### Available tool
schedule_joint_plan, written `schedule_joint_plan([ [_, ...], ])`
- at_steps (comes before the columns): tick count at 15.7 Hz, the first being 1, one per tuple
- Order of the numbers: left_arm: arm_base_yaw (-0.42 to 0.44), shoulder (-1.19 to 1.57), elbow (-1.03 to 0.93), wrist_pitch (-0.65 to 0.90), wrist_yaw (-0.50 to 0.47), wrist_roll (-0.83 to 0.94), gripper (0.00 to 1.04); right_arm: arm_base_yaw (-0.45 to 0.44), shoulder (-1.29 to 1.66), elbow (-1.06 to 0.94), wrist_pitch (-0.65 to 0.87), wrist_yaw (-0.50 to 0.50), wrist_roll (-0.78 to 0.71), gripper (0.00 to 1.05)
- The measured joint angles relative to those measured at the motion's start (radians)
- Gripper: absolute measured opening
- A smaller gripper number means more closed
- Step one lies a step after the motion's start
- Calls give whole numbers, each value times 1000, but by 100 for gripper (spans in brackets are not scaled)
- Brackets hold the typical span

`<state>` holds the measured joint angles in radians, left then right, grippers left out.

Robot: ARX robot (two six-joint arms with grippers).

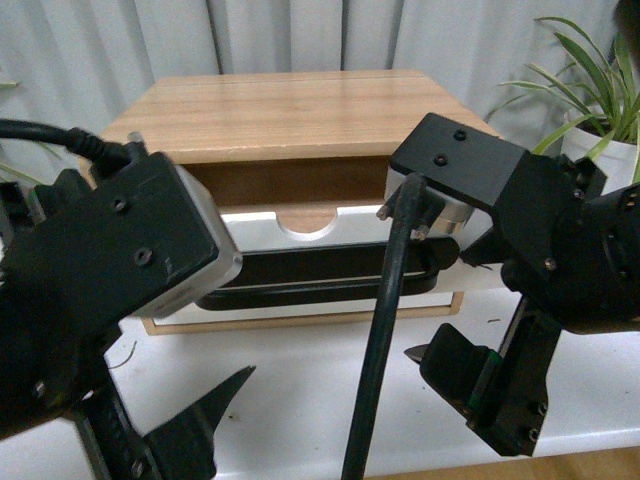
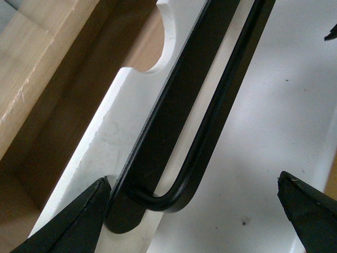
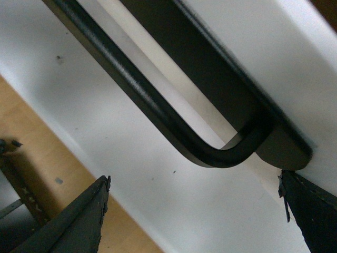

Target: Close drawer sideways

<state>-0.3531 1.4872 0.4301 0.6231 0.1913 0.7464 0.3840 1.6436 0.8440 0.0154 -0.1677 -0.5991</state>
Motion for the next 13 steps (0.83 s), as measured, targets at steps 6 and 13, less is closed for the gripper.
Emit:
schedule_joint_plan([
  [6, 41, 240, 233, 1, -12, 27, 98, -57, 197, 233, 40, 14, -42, 98],
  [13, 48, 249, 260, 6, -16, 24, 98, -58, 226, 243, 47, 3, -15, 98],
])
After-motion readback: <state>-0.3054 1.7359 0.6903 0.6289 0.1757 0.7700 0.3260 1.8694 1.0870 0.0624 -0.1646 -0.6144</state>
